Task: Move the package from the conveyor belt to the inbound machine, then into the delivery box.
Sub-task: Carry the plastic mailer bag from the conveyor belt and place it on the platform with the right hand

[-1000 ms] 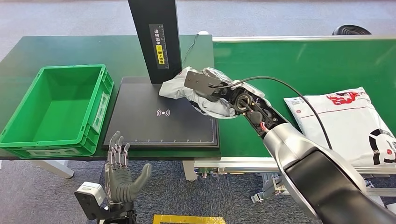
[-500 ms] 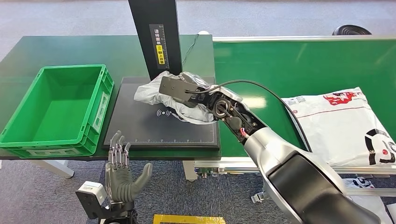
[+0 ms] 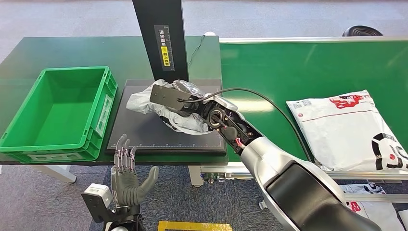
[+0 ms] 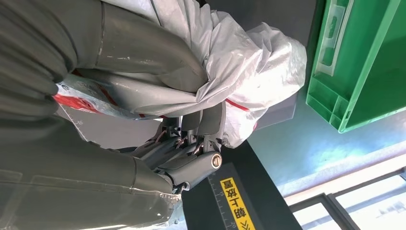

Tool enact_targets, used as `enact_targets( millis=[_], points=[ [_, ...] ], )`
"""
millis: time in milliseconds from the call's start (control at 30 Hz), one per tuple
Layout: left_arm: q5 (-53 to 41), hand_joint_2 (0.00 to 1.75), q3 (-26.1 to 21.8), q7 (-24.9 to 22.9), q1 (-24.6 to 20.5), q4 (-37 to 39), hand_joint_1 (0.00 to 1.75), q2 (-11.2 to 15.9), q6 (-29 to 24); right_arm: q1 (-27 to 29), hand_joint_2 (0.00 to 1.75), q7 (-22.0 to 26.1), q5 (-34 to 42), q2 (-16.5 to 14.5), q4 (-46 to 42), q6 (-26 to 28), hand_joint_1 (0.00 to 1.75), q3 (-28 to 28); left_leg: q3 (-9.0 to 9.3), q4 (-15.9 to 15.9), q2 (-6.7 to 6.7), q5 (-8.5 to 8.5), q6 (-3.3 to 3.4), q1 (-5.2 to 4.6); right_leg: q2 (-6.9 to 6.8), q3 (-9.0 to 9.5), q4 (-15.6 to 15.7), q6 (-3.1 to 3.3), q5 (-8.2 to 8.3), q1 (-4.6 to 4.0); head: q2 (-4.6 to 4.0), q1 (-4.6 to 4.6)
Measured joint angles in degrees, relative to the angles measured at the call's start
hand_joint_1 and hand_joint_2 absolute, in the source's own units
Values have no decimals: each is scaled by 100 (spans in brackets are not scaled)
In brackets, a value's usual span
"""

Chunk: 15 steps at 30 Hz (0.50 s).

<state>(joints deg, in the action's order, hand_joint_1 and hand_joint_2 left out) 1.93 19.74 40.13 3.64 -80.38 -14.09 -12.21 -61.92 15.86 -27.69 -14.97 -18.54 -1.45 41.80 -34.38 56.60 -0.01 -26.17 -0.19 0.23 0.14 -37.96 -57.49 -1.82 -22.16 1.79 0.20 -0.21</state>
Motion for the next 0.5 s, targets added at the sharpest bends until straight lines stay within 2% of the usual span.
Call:
enact_targets(
  millis=[33, 167, 500],
  points=[
    [1, 175, 0, 0, -4, 9, 0, -1, -2, 2, 175, -1, 0, -1, 6, 3, 175, -2, 0, 0, 0, 0, 0, 0, 0, 0, 0, 0, 0, 0, 0, 0],
    [2, 175, 0, 0, -15, 34, 0, -9, -18, 9, 175, -13, -6, -2, 23, 21, 0, -4, 0, 0, 0, 0, 0, 0, 0, 0, 0, 0, 0, 0, 0, -1],
    [-1, 175, 2, 0, -77, 122, 0, -27, -27, 56, 175, -101, -83, 27, 50, 136, 0, -60, 1, 0, 0, 0, 0, 0, 0, 0, 0, 0, 0, 0, 0, 0]
  ],
)
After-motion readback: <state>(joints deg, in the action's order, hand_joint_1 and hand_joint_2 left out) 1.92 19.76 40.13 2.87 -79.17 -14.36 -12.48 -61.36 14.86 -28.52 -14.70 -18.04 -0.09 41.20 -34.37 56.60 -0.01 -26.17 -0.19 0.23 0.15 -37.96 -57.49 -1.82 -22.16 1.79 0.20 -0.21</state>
